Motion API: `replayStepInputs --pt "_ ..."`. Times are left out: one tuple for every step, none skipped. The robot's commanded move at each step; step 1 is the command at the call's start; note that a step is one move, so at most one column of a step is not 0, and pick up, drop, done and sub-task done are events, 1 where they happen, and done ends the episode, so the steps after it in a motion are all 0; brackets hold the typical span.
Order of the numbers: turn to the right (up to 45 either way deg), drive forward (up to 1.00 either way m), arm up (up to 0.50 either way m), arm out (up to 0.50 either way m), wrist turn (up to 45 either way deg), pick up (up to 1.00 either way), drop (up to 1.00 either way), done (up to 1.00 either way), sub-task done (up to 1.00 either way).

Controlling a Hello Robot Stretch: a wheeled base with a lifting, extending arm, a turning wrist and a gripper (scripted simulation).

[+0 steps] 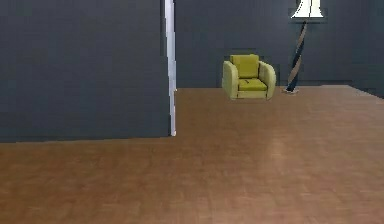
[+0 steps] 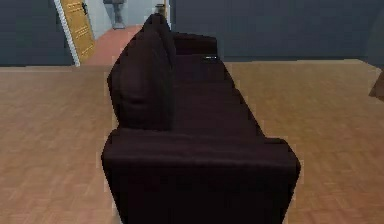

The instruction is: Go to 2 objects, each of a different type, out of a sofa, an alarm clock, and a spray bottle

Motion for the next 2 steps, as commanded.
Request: replayStepInputs --pt "0.0 0.50 0.00 0.00 0.0 0.00 0.00 0.00 0.00" --pt "9.0 0.00 0.00 0.00 0.0 0.00 0.00 0.00 0.00"
